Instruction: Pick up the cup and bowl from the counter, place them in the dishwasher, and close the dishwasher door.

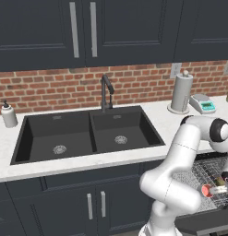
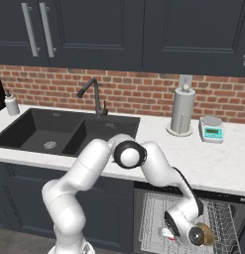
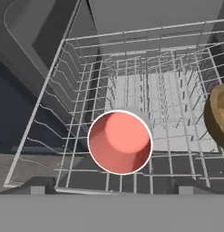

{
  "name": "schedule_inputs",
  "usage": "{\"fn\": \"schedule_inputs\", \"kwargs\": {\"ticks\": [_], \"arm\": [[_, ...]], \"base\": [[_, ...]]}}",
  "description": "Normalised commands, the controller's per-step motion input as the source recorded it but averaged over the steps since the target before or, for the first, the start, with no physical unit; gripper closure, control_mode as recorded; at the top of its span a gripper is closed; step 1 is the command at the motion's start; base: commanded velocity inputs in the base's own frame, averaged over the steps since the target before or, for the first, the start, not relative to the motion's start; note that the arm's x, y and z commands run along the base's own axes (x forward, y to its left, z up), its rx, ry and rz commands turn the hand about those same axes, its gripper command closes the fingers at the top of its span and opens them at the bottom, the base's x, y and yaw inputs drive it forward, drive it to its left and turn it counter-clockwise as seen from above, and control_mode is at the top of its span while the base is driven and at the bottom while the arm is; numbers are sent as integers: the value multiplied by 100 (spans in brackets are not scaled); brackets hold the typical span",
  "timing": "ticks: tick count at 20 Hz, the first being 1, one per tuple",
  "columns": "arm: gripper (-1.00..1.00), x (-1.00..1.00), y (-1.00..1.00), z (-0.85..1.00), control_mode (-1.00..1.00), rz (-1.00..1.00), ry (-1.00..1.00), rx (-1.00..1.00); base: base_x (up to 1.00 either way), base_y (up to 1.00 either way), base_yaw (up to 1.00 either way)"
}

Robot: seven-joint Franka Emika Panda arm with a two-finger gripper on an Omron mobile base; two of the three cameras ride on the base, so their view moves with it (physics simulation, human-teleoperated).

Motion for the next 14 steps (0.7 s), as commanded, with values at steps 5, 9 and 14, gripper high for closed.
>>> {"fn": "schedule_inputs", "kwargs": {"ticks": [5, 9, 14], "arm": [[-100, -48, -42, 86, -100, -24, 17, 0], [-100, -46, -54, 100, -100, -32, 22, 0], [-100, -72, -71, 70, -100, -37, 22, 7]], "base": [[0, 0, 0], [0, 0, 0], [0, 0, 0]]}}
